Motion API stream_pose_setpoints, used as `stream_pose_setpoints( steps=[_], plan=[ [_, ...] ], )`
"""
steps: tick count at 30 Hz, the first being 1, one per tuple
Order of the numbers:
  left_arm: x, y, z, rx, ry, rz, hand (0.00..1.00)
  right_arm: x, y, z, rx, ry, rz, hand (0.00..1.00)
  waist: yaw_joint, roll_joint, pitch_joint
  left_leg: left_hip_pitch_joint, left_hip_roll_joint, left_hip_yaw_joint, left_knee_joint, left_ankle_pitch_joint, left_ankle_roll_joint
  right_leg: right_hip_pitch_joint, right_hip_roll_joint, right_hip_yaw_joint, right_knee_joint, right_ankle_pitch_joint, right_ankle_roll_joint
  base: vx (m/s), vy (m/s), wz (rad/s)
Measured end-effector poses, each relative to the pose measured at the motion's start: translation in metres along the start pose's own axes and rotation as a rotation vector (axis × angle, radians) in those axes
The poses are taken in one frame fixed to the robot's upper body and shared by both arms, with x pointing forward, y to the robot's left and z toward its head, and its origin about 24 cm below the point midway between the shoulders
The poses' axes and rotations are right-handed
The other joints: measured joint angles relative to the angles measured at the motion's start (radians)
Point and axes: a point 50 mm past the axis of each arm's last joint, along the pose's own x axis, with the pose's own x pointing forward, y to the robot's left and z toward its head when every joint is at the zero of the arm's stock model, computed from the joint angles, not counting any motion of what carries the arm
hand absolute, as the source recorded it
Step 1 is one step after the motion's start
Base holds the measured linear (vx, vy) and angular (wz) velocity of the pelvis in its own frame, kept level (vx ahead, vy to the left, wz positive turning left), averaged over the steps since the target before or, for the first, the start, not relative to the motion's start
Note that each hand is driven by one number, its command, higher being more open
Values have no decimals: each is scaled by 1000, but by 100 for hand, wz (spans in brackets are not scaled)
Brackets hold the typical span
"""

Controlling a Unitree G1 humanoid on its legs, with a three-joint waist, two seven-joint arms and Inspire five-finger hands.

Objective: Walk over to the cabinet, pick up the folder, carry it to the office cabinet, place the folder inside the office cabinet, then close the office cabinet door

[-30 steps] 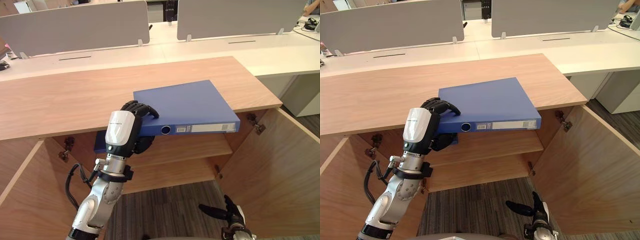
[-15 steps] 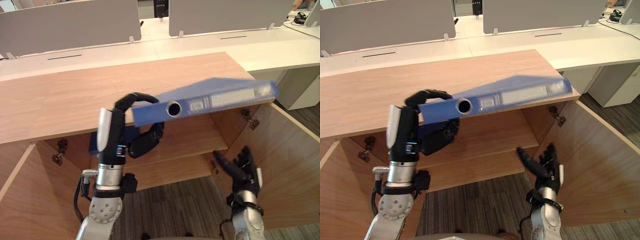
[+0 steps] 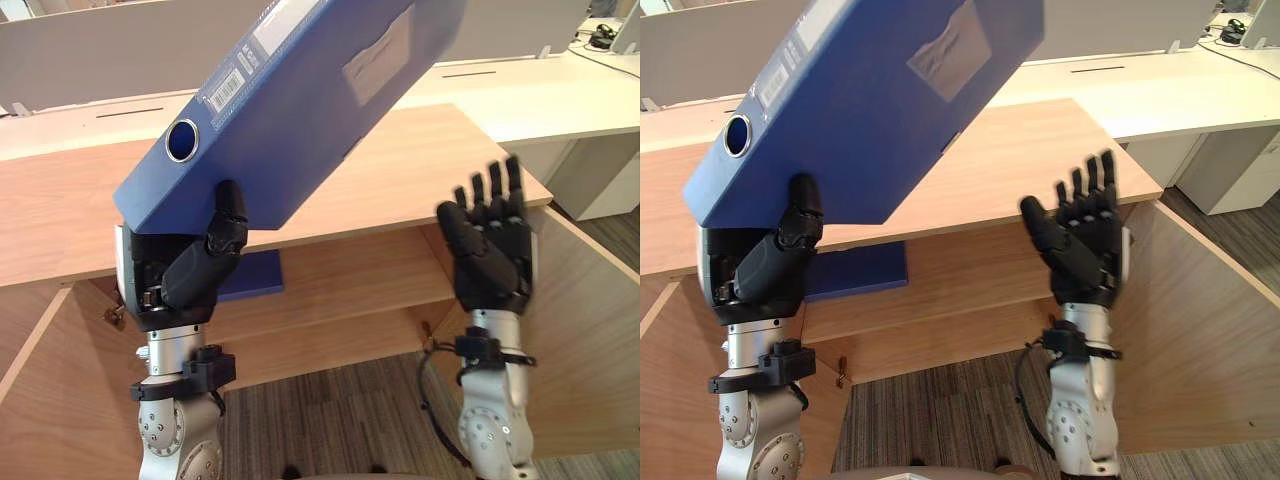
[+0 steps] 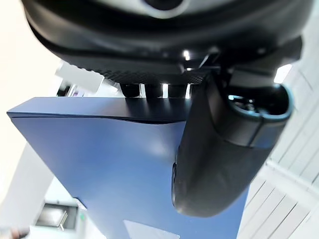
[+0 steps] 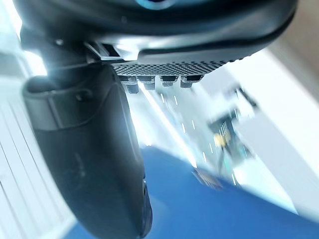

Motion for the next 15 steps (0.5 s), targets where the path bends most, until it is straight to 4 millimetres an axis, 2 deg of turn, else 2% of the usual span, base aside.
stream_pose_setpoints(
  steps=[2,7,13,14,15],
  plan=[
    [1,-5,-4,-69,13,-27,0,6,4,-6,18,14,28,100,14,0,0,0,-1,-6,0,2,2,3,-2,-7,0,0,0,-6,-9,12],
    [0,-9,-15,-205,64,-57,0,18,10,-20,56,52,63,100,17,1,0,0,-9,-29,0,7,7,13,-10,-30,1,0,1,-24,-11,15],
    [-5,-13,-39,-337,204,-74,0,28,14,-33,57,111,102,100,23,2,-1,-8,-16,-52,-6,19,10,14,-15,-52,4,-1,2,-42,-14,11],
    [-5,-14,-41,-363,217,-75,0,30,12,-35,52,123,99,0,24,2,-1,-10,-19,-55,-6,22,11,14,-16,-56,4,-1,2,-39,-14,11],
    [-6,-14,-43,-375,223,-75,0,30,11,-37,47,131,97,0,27,2,-1,-10,-20,-57,-6,25,10,14,-15,-58,4,-1,1,-34,-14,10]
  ],
)
